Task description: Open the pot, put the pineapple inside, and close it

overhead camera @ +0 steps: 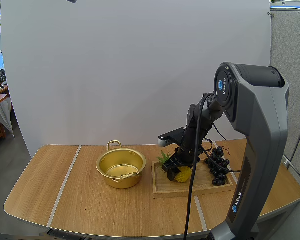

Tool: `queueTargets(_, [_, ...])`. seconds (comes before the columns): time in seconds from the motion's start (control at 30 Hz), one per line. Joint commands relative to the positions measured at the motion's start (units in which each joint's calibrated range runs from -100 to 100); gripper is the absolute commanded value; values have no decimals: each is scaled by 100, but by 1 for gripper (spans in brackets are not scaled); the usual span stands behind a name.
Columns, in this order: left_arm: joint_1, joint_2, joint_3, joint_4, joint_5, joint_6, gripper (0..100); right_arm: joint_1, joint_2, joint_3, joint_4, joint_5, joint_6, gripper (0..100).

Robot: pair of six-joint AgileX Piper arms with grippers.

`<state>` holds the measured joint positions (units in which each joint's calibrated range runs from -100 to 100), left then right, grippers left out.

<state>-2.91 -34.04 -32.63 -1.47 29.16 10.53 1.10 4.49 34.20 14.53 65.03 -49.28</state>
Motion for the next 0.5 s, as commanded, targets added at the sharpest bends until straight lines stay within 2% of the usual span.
queueTargets(0.0, [-11, -21, -42, 41, -190, -35, 0, 1, 18, -46, 17, -185, -65, 100])
queueTargets(0.03, [-11, -21, -42, 41, -190, -35, 0, 1, 18, -46, 17, -155, -65, 100])
queueTargets(0.23, [-11, -21, -42, 41, -190, -35, 0, 1, -73, -46, 137, 247, -65, 2])
queueTargets(0.47, [-11, -21, -42, 41, -190, -35, 0, 29, -792, -46, 434, 474, -65, 0])
